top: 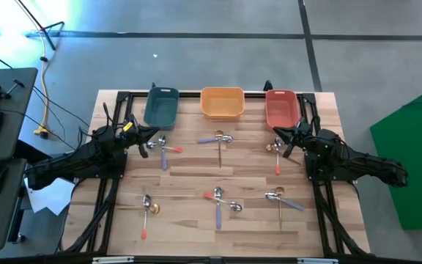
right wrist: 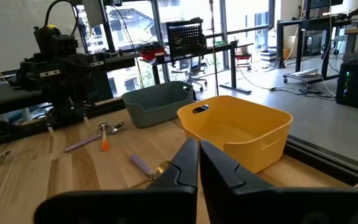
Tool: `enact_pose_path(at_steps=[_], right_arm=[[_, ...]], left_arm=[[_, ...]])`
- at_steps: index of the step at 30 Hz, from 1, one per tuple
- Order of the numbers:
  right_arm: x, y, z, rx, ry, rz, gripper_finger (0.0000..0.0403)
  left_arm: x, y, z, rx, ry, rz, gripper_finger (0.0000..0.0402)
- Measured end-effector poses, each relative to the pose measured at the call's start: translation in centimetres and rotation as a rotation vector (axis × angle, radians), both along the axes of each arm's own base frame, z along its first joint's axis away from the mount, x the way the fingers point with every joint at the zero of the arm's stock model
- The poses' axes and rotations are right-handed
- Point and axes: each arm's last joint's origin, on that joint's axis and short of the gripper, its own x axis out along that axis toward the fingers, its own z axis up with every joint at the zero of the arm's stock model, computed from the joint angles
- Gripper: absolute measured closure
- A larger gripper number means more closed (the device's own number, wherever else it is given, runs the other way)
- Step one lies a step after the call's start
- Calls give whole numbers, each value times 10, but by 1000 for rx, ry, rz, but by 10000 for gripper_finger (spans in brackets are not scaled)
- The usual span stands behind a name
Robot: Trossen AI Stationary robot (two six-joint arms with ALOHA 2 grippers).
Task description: Sort silverware by color (type)
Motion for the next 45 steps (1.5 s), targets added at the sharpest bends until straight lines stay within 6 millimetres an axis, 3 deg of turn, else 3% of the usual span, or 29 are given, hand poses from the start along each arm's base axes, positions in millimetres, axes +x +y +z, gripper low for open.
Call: enact_pose_path(at_steps=[18, 21, 28, 39, 45], right_arm=[[0, 0, 0, 0, 0, 0, 402], [0, 0, 0, -1, 1, 0, 402], [0, 0, 0, -195, 102, 1, 402], [0, 0, 5, -160, 27, -23, 402], [-2, 1, 20, -277, -91, -26, 402]], left_arm=[[0, 0, 0, 0, 0, 0, 398], [0, 1, 2, 64, 13, 30, 398], [-1, 2, 1, 138, 53, 79, 398], [-1, 2, 2, 43, 0, 61, 398], [-1, 2, 7, 53, -52, 71, 398]])
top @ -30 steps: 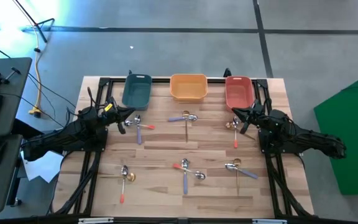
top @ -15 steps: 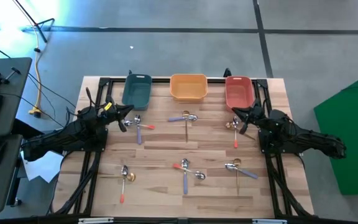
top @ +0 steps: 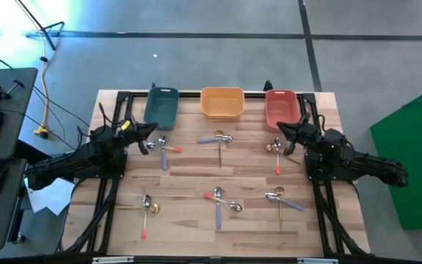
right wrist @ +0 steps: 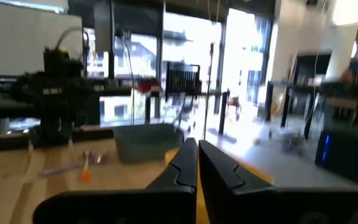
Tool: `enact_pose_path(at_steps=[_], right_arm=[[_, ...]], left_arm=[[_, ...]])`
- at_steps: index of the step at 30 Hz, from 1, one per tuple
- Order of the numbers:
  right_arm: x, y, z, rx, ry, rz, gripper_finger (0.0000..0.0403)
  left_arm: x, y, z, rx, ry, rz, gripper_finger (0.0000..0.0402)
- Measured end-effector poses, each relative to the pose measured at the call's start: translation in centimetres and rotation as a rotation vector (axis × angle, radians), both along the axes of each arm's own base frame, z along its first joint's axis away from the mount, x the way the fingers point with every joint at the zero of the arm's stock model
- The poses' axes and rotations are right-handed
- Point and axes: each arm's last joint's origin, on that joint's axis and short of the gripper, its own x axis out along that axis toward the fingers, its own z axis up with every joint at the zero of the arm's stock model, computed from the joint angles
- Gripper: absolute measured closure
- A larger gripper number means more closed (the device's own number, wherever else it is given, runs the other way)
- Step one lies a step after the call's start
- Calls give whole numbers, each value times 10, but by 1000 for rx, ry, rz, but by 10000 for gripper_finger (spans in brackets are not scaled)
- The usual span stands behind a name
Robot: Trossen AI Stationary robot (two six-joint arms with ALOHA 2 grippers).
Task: Sort silverware by color (type)
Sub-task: Put the top right gold spoon into the yellow bin
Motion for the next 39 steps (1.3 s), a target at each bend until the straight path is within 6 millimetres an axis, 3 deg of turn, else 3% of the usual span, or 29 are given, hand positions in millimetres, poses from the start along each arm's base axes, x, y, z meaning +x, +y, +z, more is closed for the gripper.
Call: enact_pose_path(at_steps=[6, 11, 20, 34, 39], right_arm=[[-3, 1, 12, 78, -183, 41, 402], [1, 1, 7, 139, -126, 89, 402], [17, -4, 13, 411, 229, 53, 396], [57, -15, 16, 706, 934, -82, 271], [71, -16, 1, 825, 1079, -17, 258]], left_arm=[[0, -1, 1, -55, -45, -23, 400], [0, 1, -1, -71, -29, 27, 401], [1, 1, -6, -132, 5, 12, 401], [2, 0, -8, -139, 25, -21, 401], [2, 0, -8, -139, 28, -22, 401]])
